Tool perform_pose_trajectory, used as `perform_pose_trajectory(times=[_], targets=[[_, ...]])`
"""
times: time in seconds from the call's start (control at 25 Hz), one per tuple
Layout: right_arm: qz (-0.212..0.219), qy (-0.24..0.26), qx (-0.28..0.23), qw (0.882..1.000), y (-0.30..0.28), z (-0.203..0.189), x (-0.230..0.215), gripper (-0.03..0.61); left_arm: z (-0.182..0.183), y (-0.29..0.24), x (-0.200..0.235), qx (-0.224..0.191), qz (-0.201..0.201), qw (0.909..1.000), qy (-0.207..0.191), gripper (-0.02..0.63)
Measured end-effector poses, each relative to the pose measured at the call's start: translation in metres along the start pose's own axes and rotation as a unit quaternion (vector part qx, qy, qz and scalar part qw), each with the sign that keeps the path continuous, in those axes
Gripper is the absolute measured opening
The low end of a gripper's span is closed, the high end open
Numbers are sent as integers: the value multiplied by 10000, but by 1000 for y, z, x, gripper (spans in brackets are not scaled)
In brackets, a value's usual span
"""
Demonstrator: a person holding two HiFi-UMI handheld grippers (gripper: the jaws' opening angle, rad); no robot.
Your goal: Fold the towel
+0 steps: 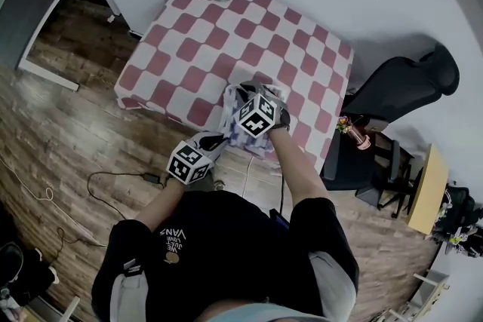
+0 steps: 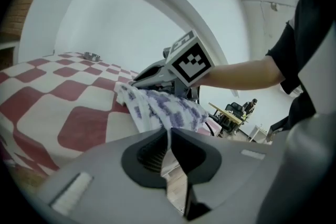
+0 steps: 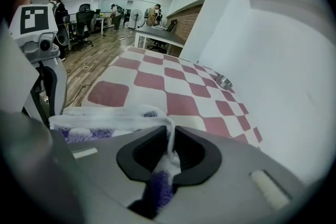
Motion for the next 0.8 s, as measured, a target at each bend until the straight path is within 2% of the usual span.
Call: perform_pose_trajectory(times=[0.12,0.28,0.36,0.48,0.56,0.68,0.8], targets=[[-131,-106,-64,9998,-4,-3,-1,41,-1,-1,7,24,29,9994,339,26],[-88,-302,-130,9994,-4,-5,-5,59,-4,-5,9,184,32,9985,522,28],[6,-582,-231,9980,3,-4,-13,113,-3,-6,10,261,20,9980,582,28],[60,-990,-601,9933,26,-1,-20,243,-2,-6,10,355,-10,9974,625,28],[-37,-1140,-903,9894,49,-1,-22,259,-1,-4,9,381,-21,9976,585,28],[-362,-1479,-1458,9775,91,-7,-20,259,1,-1,7,409,-25,9978,518,29],[-816,-1999,-2048,9547,133,-29,-9,259,3,6,9,422,68,9978,508,39]])
Point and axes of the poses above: the fingertips, and each gripper's own axes: y backward along the fingers, x to its left, z out of its top, the point moved 8 cm from there along y, backward along the fingers, and after that the axes turned 15 degrees about z, right-handed, at the moved point
